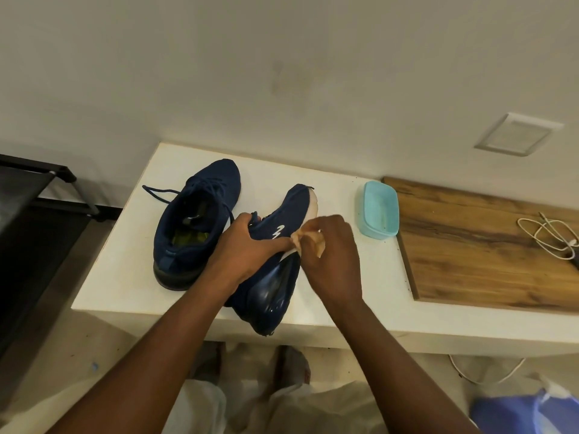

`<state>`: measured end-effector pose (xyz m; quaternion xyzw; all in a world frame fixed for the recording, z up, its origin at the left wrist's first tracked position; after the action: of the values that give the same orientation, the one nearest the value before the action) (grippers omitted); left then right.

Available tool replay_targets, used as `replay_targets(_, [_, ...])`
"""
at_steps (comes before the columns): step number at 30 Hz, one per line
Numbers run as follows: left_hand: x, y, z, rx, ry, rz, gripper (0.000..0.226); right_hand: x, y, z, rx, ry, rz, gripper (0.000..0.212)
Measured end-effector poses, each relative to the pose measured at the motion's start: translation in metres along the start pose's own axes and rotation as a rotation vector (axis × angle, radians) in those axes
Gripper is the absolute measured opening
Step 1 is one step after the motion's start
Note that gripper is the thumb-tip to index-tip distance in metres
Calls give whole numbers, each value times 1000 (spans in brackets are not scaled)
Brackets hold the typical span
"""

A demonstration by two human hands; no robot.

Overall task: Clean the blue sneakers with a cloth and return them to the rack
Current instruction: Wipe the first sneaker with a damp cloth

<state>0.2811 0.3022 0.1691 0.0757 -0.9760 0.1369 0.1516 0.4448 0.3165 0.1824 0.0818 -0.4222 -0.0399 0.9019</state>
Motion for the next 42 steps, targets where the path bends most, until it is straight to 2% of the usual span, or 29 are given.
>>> replay_targets(3, [2,1,3,1,-14,-1,78,-1,-27,-1,89,-31,90,19])
replay_targets(6, [3,2,3,1,-17,2,75,-5,-36,-5,66,9,136,22])
replay_targets(11, [-1,5,6,23,-26,39,72,-4,0,-13,-40,257,-12,13])
replay_targets(15, [-5,9,8,26,-42,73,66,-3,43,-8,-154,398,-21,11])
replay_targets(19, [-9,9,6,16,-36,83,62,-9,82,-9,-193,257,-2,14])
replay_targets(25, [-11,5,2,-15,-29,47,62,-9,118,-7,-270,228,90,19])
replay_targets(30, [-9,3,2,-15,-52,19,63,1,56,-15,-224,184,34,15])
replay_targets(35, [-9,4,2,-4,-77,41,67,-1,5,-18,-207,159,63,16])
replay_targets(39, [-10,3,1,-2,-110,52,53,-1,47,-11,-204,242,-32,11])
replay_targets(42, [-11,6,2,1,-123,63,54,-4,94,1,-258,265,87,12])
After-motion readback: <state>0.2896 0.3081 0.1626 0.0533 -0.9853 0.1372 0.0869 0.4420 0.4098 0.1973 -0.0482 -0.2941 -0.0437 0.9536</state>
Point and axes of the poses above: each hand's wrist, its own y-axis towards the middle knuckle, its own x-axis out of the back of the hand, z = x × y, the point moved 2 cm from there along y, towards the middle knuckle, and after that the axes turned 8 degrees about -x, right-handed, at the moved point
